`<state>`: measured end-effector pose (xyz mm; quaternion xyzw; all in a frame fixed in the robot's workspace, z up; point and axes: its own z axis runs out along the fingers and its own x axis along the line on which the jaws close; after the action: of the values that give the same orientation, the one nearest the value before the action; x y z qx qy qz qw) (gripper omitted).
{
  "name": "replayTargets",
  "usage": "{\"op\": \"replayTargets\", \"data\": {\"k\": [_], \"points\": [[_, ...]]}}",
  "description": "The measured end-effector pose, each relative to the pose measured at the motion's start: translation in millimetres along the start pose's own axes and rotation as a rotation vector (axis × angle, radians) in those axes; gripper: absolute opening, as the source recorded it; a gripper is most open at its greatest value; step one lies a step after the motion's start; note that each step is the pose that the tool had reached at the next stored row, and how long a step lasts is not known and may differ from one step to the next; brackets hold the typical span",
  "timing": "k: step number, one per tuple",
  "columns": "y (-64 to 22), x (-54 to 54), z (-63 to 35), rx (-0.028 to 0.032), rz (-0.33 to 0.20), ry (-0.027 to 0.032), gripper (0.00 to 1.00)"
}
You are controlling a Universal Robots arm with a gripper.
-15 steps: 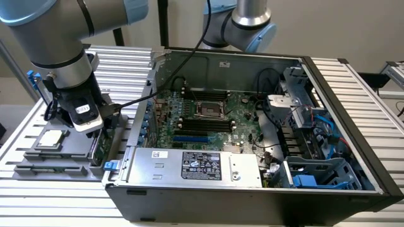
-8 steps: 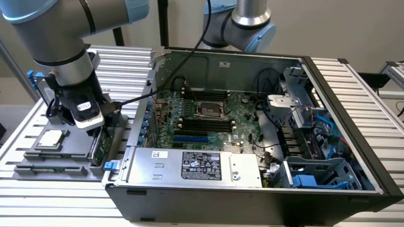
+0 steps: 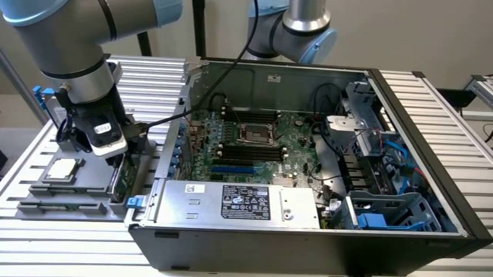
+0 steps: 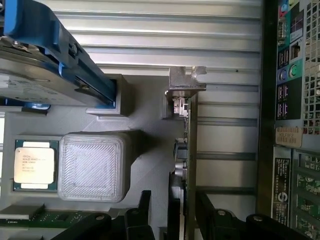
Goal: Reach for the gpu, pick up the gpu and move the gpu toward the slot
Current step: 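Pick up the gpu and move the gpu toward the slot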
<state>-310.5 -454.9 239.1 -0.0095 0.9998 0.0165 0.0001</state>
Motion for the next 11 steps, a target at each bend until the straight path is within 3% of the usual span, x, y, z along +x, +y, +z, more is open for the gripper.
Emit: {"op": "replayTargets", "data": {"k": [7,8,11], "points": [[-0.7,-0.8,-0.8,0.0001,0.000,0.0002,0.46],[-0.8,-0.8,-1.0,0.0002,0.000,0.0002,0.39],[-1.3,-0.9,-1.6,0.0000,0.000,0.0000,0.39]]}}
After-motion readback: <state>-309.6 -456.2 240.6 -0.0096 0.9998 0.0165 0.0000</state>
